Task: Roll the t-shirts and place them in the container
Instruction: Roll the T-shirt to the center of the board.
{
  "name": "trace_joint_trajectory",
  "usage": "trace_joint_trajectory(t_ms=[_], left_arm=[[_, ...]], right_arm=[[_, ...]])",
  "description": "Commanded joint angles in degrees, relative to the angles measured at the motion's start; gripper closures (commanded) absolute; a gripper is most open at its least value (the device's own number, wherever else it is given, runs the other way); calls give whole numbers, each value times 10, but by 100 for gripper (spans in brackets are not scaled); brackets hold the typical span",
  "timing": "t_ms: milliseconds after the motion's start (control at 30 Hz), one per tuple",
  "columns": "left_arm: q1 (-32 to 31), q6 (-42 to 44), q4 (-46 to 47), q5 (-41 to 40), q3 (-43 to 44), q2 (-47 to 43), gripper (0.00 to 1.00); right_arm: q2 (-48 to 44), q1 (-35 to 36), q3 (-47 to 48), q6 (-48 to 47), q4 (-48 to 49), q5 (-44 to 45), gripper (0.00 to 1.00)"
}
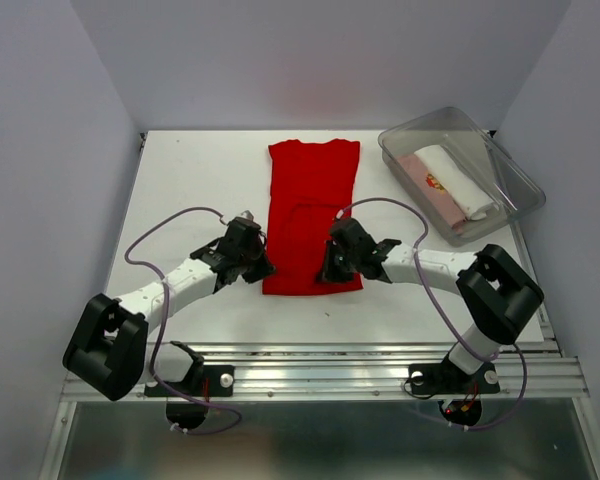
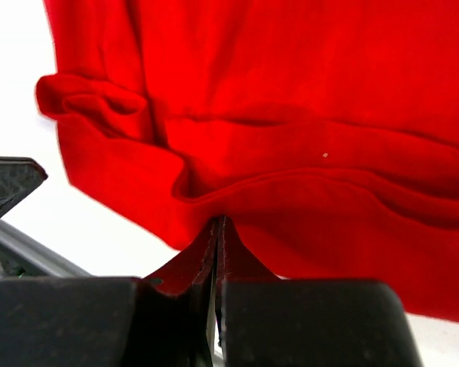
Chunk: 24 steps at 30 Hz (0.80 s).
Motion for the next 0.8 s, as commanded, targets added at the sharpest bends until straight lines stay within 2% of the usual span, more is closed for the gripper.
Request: trace_joint_trajectory(t_ms=[0,133,333,467,600,667,767], left_arm=[[-3,21,10,-36,-1,9,100],[-4,33,-10,-70,3,14,100],[-3,38,2,-69,0,36,100],[-3,45,2,-72,7,54,100],[-4,55,-4,-86,14,71,100],[-3,52,-13,-100,22,80,100],[-3,50,-19,-104,30,96,100]], right_arm=[[24,1,30,-8,16,34,99],[46,1,49,-8,-12,87,99],[46,1,39,-5,-24,110,99],[3,1,44,-6,-44,108,99],[-64,1,27,-24,-57,154,95],[-80,1,15,-36,-69,188,93],[-90,-19,-10,-40,-80,192,93]])
